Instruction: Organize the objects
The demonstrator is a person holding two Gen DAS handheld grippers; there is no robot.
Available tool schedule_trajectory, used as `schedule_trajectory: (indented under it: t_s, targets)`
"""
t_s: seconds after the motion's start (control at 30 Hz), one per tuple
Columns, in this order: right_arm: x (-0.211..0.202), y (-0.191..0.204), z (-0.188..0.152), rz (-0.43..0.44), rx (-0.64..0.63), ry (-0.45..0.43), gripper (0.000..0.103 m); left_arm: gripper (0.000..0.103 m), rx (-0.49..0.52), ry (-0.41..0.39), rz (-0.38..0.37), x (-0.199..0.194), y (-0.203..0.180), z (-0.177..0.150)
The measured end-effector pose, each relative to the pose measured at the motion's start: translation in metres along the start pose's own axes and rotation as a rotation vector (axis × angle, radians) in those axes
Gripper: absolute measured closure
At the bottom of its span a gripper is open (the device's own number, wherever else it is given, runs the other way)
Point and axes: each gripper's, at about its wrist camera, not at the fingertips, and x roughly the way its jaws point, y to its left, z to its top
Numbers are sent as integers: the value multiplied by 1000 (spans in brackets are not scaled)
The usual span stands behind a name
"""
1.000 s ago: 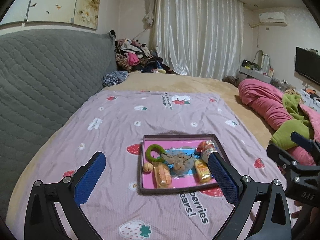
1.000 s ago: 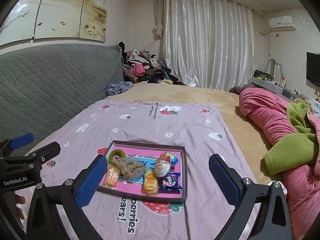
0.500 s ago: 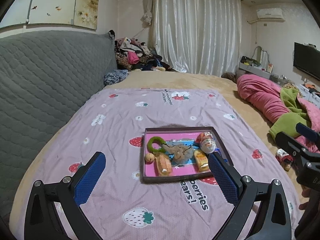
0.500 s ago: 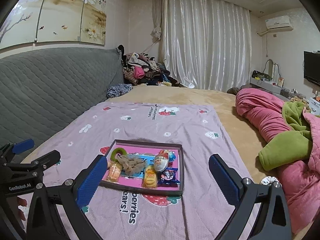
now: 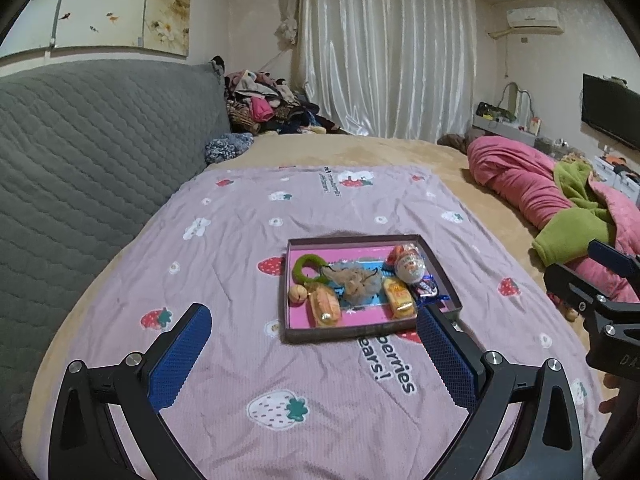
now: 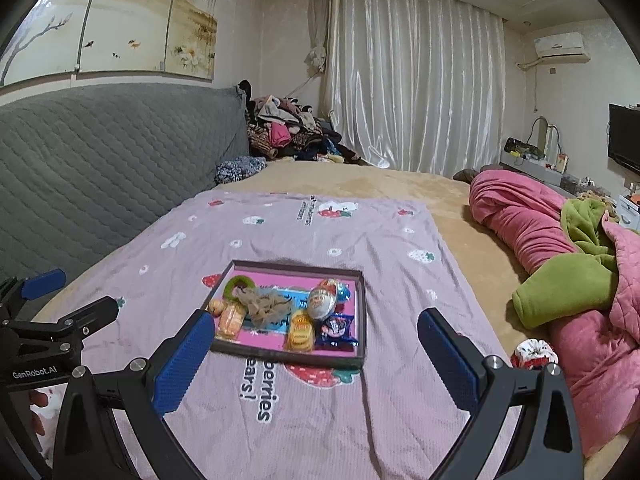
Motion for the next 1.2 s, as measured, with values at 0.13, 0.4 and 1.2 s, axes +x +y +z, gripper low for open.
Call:
schedule_trajectory:
  t_s: [0.13, 0.4, 1.2]
  targets:
    - [-1, 2, -8, 3, -6, 15, 1, 1, 8, 22, 1, -1, -1, -10]
    - [0, 3, -20, 9, -4, 36, 1, 1, -2, 50, -4, 1, 2, -23]
    - [7, 1, -47, 10, 6, 95, 1, 1, -2, 115, -16, 14, -7, -48]
